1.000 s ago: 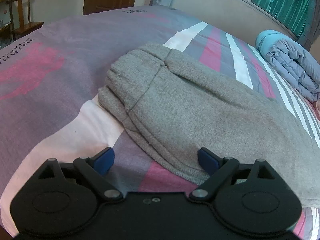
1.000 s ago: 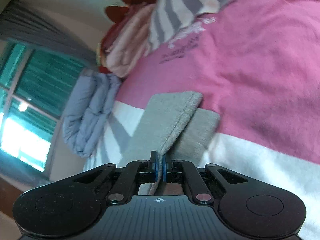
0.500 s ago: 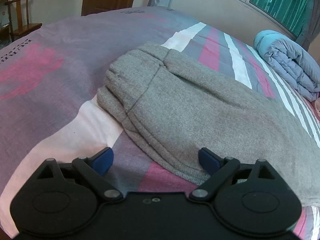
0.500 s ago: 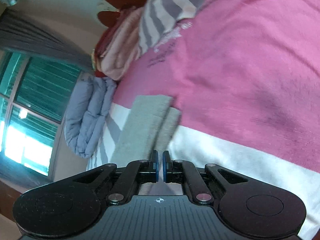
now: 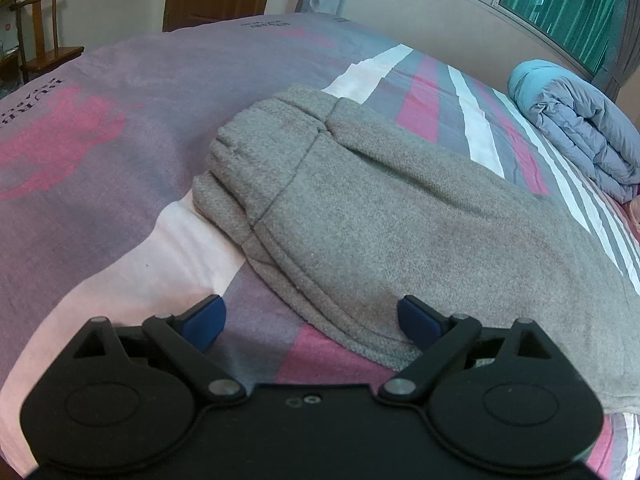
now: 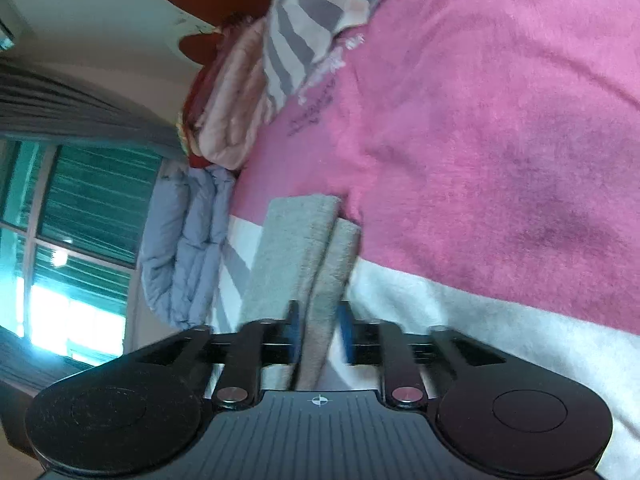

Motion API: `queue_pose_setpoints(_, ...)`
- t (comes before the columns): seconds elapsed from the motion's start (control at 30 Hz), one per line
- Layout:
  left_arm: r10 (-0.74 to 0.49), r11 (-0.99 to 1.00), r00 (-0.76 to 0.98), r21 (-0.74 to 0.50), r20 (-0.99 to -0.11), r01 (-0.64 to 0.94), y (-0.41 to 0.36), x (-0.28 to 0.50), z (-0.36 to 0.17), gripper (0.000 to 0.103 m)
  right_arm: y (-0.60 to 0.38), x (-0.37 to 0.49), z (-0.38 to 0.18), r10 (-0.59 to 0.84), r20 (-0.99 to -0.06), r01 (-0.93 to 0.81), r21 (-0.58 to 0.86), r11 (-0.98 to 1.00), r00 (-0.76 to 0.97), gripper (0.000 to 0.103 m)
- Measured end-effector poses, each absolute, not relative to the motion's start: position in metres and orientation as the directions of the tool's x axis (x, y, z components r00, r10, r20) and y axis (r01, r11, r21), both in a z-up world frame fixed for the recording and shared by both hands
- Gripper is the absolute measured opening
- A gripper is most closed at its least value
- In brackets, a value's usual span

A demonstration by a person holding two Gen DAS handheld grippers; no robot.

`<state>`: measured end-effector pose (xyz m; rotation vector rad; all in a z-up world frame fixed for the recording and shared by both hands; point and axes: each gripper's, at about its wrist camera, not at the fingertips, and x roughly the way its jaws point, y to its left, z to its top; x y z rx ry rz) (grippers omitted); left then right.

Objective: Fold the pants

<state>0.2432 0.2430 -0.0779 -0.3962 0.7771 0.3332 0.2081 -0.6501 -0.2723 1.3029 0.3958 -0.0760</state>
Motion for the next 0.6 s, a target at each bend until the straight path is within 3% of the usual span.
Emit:
queue_pose_setpoints(0.03, 0.144, 0.875, 0.668, -0.221, -0.730, -0.430, 0.243, 0.243, -0.078, 0.088, -0.648, 0.207, -0.271, 0.165, -0.317, 0.267, 0.926, 0.268, 0.934, 0.037)
queue_pose_setpoints(0.17, 0.145, 0.875, 0.669, -0.221, -0.729, -0.431, 0.243, 0.243, -0.078, 0.089, -0.647, 0.216, -0.270, 0.170, -0.335, 0.284, 0.921, 0.265, 0.927, 0.034)
queue_pose_setpoints(0.23, 0.143, 0.875, 0.669, -0.223, -0.729, -0.430, 0.243, 0.243, -0.078, 0.089, -0.649, 0.222, -0.274, 0.168, -0.342, 0.298, 0.924, 0.240, 0.925, 0.020)
queue_pose_setpoints(0.37, 0.144, 0.876, 0.669, -0.221, -0.729, -0.429, 0.243, 0.243, -0.078, 0.089, -0.653, 0.223, -0.287, 0.161, -0.291, 0.264, 0.950, 0.168, 0.943, 0.012)
queue_pose_setpoints(0.4, 0.144, 0.876, 0.668, -0.220, -0.730, -0.429, 0.243, 0.243, -0.078, 0.089, -0.653, 0.224, -0.289, 0.159, -0.293, 0.268, 0.950, 0.162, 0.943, 0.006)
queue_pose_setpoints(0.53, 0.143, 0.878, 0.666, -0.216, -0.732, -0.426, 0.244, 0.244, -0.077, 0.089, -0.655, 0.237, -0.275, 0.150, -0.344, 0.297, 0.916, 0.268, 0.927, 0.003)
queue_pose_setpoints(0.6, 0.141, 0.881, 0.665, -0.213, -0.734, -0.422, 0.244, 0.244, -0.077, 0.090, -0.657, 0.234, -0.252, 0.116, -0.309, 0.249, 0.897, 0.366, 0.944, 0.003)
